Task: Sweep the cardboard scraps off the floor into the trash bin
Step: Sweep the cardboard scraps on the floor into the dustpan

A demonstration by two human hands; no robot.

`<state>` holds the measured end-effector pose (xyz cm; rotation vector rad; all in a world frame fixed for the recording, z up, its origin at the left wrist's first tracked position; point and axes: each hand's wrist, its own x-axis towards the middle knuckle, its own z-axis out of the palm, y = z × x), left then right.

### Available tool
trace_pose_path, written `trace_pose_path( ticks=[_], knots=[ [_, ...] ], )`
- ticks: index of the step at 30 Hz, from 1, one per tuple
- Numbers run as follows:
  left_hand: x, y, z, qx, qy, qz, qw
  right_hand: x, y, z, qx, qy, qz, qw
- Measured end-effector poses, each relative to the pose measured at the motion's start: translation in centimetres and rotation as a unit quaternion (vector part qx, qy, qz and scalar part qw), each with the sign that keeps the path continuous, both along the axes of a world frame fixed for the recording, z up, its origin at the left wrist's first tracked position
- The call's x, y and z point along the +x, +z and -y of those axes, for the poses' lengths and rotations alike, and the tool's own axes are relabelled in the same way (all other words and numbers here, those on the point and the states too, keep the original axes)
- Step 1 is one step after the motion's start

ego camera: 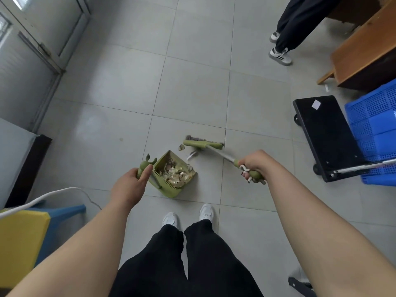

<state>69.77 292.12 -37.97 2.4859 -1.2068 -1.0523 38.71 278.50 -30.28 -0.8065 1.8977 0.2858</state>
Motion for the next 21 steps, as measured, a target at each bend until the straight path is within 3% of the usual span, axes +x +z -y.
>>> trace_pose_path(
  ticks=[5, 15, 21],
  knots=[
    [0.2, -0.3, 0.0, 0.006, 0.015, -0.017, 1.0, 2.6, -2.4, -0.6, 0.028, 0.003, 0.009, 1.0],
    [-0.5, -0.3, 0.3, 0.05, 0.02, -0.078, 0.995, 3.3, 0.5, -2.4, 0.118, 0.205, -0.042, 0.971],
    [-0.5, 0.2, 1.0, 0.07, 0.043, -0.14, 0.987, 2.8, 3.6, -2.9, 0.08, 0.222, -0.025, 0.971]
  ],
)
